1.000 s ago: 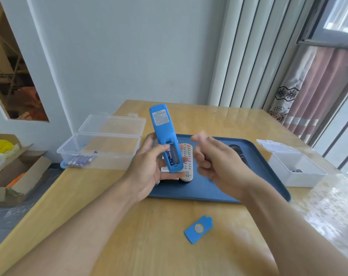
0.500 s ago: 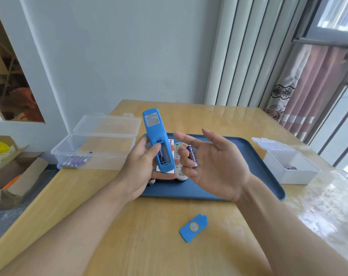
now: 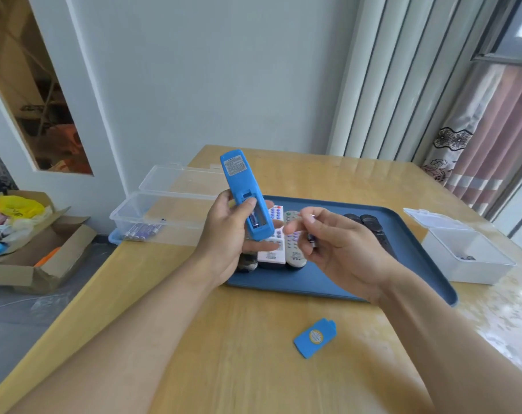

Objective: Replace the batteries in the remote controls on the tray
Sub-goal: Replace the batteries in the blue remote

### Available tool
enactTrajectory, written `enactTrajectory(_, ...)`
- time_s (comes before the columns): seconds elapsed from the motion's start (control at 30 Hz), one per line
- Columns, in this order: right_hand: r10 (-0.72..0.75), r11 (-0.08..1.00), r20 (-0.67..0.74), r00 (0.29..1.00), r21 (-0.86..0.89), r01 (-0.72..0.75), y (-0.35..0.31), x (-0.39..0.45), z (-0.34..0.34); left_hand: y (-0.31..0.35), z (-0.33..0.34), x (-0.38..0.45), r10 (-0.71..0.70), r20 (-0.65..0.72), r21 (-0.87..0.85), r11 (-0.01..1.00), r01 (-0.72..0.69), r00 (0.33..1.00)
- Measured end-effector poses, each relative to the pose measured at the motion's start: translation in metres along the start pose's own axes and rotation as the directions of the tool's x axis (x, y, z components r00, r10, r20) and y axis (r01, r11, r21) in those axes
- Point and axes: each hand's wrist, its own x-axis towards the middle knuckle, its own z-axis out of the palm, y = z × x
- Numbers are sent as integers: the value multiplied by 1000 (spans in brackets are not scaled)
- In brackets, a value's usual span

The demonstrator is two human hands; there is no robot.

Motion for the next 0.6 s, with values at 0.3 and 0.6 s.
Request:
enactTrajectory(0.3,-276,819,-170,946,-557,139,-14,54,40,33,-42,-4,125,-72,-22,992,-127,990)
enactTrajectory(0.6,-47,237,131,990,-961,139,-15,161,125,65,-136,12,211,-309,-9,974,-225,927)
